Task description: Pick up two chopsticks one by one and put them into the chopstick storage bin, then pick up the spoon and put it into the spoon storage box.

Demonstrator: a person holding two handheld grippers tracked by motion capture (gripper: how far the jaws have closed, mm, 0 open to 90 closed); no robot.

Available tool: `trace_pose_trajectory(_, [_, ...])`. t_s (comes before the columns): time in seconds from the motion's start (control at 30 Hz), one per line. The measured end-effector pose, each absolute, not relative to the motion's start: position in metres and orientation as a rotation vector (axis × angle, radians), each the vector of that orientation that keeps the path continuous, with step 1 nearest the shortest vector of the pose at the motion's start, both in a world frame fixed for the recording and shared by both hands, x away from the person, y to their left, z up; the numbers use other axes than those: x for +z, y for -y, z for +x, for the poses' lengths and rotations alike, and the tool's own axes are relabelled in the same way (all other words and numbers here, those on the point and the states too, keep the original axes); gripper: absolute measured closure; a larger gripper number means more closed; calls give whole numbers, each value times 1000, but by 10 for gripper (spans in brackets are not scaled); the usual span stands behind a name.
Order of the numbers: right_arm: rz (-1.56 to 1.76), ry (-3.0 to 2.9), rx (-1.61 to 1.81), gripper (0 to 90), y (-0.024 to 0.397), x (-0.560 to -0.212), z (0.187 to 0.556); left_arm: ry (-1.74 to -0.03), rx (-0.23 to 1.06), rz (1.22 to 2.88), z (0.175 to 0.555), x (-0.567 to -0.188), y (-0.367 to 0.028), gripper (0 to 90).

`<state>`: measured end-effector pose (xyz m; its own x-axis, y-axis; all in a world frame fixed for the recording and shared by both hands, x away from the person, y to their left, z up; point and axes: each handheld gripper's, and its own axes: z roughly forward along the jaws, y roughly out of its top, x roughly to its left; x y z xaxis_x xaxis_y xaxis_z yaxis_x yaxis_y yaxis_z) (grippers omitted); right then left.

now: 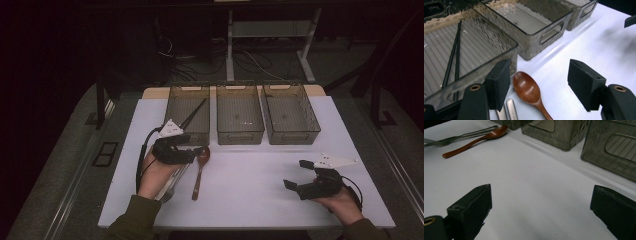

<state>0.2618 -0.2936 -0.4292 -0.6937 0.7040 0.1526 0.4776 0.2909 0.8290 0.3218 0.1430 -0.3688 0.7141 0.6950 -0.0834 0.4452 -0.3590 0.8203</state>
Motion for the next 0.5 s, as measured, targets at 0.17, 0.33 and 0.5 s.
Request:
trace_pose_trajectory(0.17, [1087,-2321,1355,40,293,-429,262,-878,375,2026,314,-378,-141,340])
trace_pose_trajectory(0.33, [1076,-2327,1356,41,292,-429,263,-891,413,2063,315,-390,-141,446])
trace_pose_trajectory(0.5, [1084,-2327,1355,40,292,-430,264,-919,419,2091,323,-402,-140,651])
